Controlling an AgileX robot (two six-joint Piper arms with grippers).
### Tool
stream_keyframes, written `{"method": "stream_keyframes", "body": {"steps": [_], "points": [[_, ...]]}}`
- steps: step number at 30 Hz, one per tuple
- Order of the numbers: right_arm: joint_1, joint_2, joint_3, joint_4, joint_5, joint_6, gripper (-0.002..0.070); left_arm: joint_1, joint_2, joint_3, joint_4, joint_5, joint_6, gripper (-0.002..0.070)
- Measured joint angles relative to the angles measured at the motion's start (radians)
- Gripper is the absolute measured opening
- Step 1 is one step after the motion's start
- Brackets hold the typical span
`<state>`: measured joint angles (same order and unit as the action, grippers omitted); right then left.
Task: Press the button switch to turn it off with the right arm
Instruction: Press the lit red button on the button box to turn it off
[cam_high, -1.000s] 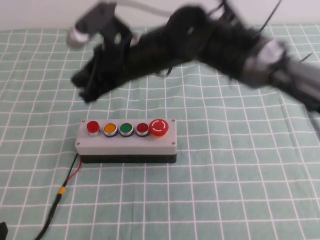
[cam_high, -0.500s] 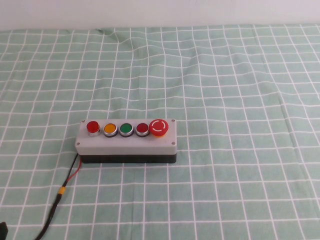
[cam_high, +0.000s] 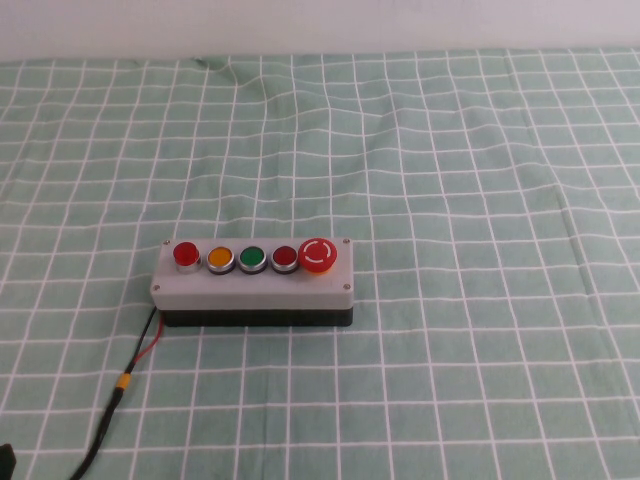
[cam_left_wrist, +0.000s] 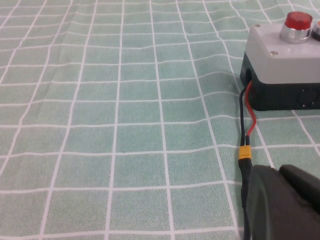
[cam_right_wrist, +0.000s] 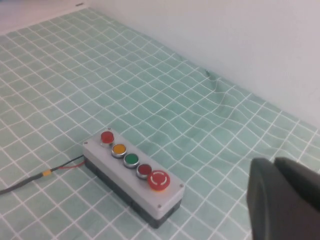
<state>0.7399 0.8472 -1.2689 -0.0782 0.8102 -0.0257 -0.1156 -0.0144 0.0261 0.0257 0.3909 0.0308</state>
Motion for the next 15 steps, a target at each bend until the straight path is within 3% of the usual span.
{"method": "stream_keyframes", "body": {"steps": [7, 15], "points": [[0.000, -0.322, 0.441, -0.002, -0.158, 0.031, -0.0012, 0.000, 0.000, 0.000, 0.000, 0.000, 0.000, -0.0003], [0.000, -0.495, 0.617, 0.000, -0.226, 0.039, -0.0013, 0.000, 0.000, 0.000, 0.000, 0.000, 0.000, -0.0003]]}}
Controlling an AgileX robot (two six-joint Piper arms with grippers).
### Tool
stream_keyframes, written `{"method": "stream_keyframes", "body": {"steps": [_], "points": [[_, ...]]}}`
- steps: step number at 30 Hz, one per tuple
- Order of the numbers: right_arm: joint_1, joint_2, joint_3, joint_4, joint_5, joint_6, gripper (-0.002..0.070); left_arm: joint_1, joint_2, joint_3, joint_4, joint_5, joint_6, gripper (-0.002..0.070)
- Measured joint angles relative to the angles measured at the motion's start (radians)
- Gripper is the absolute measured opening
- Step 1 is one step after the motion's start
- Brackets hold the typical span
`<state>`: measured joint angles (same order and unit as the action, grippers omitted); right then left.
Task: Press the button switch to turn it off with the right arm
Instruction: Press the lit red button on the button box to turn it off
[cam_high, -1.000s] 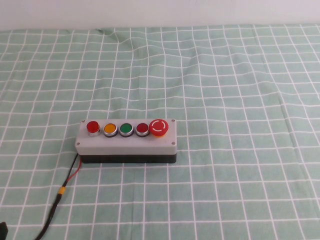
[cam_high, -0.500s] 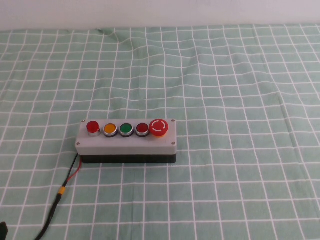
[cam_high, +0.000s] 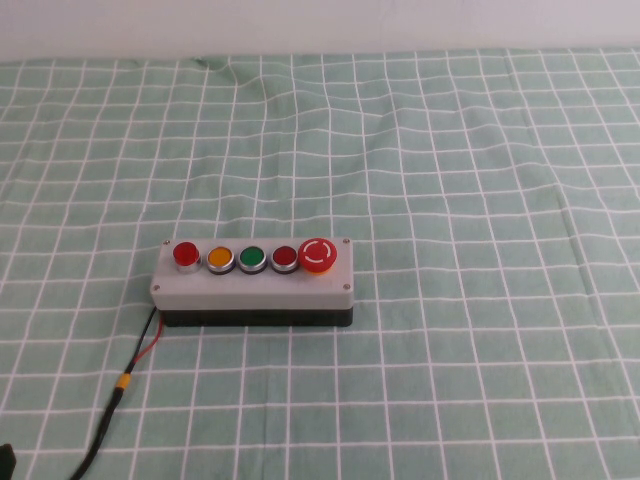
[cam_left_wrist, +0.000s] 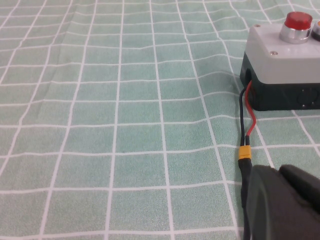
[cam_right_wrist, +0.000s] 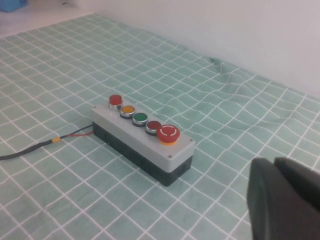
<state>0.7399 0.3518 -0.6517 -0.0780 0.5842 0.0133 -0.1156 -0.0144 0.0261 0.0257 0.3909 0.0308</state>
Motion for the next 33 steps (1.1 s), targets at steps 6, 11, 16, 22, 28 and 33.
{"method": "stream_keyframes", "body": {"steps": [6, 11, 16, 22, 28, 33], "points": [[0.000, -0.006, 0.005, 0.010, 0.019, 0.000, -0.0016, 0.000, 0.000, 0.000, 0.000, 0.000, 0.000, -0.0003], [0.000, -0.006, 0.005, 0.012, 0.021, 0.000, -0.0016, 0.000, 0.000, 0.000, 0.000, 0.000, 0.000, -0.0003], [0.000, -0.007, 0.007, 0.013, 0.021, 0.000, -0.0016, 0.000, 0.000, 0.000, 0.000, 0.000, 0.000, -0.0003], [-0.128, -0.070, 0.043, 0.043, 0.019, 0.000, -0.0016, 0.000, 0.000, 0.000, 0.000, 0.000, 0.000, -0.0003], [-0.302, -0.211, 0.172, 0.047, 0.013, 0.002, -0.0016, 0.000, 0.000, 0.000, 0.000, 0.000, 0.000, -0.0003], [-0.358, -0.329, 0.315, 0.051, 0.027, 0.002, -0.0016, 0.000, 0.000, 0.000, 0.000, 0.000, 0.000, -0.0003]]}}
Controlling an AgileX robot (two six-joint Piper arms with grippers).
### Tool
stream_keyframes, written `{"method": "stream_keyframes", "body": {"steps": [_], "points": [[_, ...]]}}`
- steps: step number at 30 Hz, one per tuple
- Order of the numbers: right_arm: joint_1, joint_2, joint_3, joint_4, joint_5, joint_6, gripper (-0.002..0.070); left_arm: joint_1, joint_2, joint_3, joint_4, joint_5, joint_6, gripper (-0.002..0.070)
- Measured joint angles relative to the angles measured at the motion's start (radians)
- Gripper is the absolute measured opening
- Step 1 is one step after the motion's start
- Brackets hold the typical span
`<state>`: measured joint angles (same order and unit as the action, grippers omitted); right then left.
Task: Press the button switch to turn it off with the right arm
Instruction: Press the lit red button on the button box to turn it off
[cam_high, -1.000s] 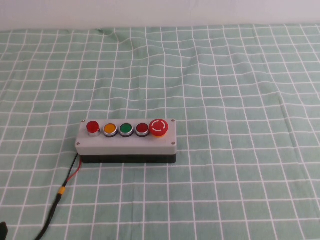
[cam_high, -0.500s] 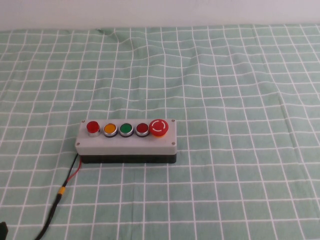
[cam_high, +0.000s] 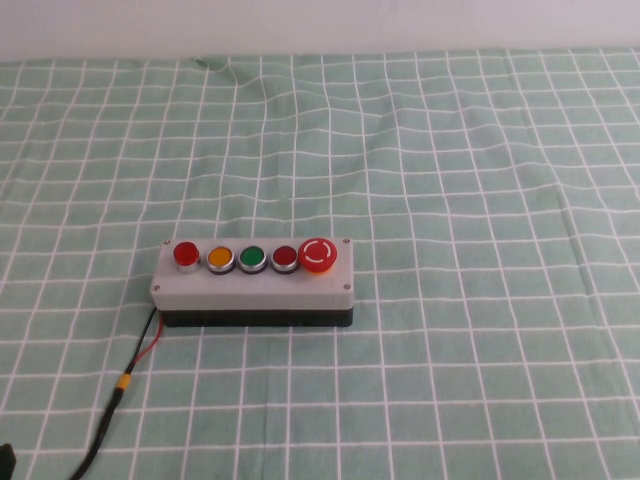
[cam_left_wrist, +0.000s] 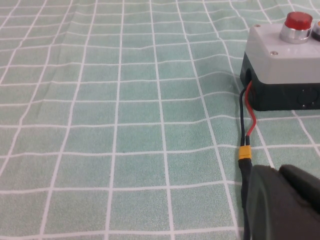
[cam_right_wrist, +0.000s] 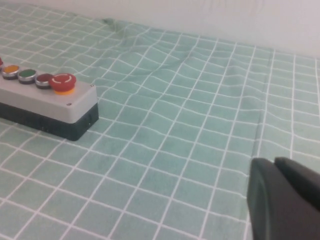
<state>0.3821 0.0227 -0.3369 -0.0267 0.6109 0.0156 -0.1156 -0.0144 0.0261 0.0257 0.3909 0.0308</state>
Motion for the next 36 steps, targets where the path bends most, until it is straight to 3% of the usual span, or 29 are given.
{"method": "stream_keyframes", "body": {"steps": [24, 36], "points": [[-0.023, -0.037, 0.260, 0.015, -0.127, 0.000, -0.0016, 0.000, 0.000, 0.000, 0.000, 0.000, 0.000, -0.0003], [-0.062, -0.037, 0.362, 0.133, -0.285, 0.000, -0.0016, 0.000, 0.000, 0.000, 0.000, 0.000, 0.000, -0.0003]]}}
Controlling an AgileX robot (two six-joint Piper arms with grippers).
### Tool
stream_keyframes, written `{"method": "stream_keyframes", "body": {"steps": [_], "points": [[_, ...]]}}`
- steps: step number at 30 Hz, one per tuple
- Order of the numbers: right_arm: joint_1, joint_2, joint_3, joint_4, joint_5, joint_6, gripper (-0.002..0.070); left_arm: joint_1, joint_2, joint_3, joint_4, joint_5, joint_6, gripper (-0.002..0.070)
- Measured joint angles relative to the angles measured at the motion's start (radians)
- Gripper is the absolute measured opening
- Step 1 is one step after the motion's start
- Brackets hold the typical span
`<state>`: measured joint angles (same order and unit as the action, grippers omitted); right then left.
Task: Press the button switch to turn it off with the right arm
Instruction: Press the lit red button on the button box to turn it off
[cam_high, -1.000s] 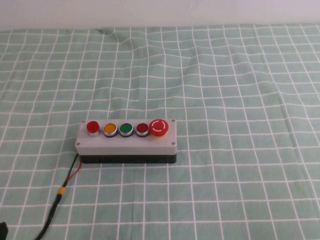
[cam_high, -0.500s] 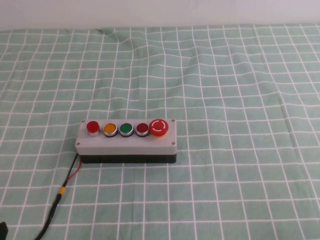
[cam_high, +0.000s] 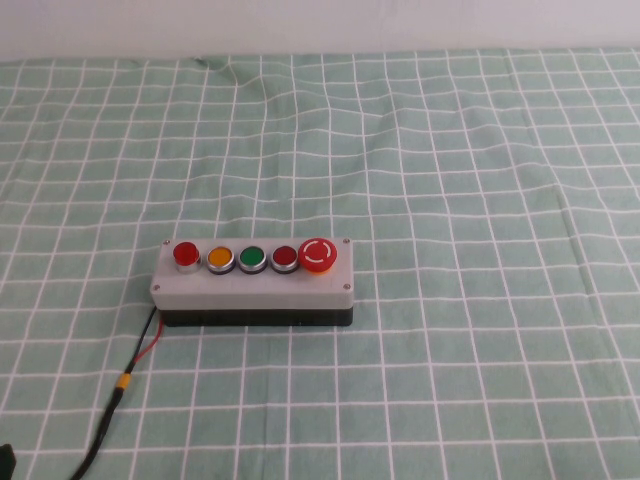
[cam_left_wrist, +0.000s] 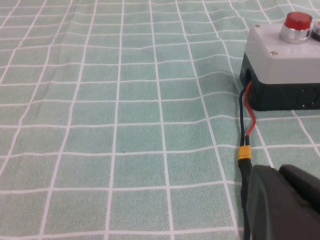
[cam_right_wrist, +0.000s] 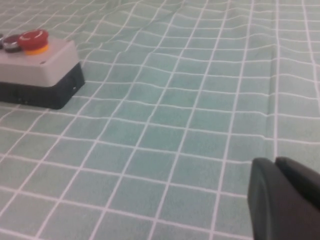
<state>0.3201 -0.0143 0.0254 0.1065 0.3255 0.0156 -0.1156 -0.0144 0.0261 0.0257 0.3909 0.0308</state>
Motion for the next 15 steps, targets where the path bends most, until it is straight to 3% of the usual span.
{"method": "stream_keyframes", "body": {"steps": [8, 15], "points": [[-0.125, 0.000, 0.000, 0.028, 0.000, 0.000, -0.0016, 0.000, 0.000, 0.000, 0.000, 0.000, 0.000, -0.0003], [-0.154, 0.000, 0.000, 0.030, 0.000, 0.000, -0.0016, 0.000, 0.000, 0.000, 0.000, 0.000, 0.000, -0.0003]]}}
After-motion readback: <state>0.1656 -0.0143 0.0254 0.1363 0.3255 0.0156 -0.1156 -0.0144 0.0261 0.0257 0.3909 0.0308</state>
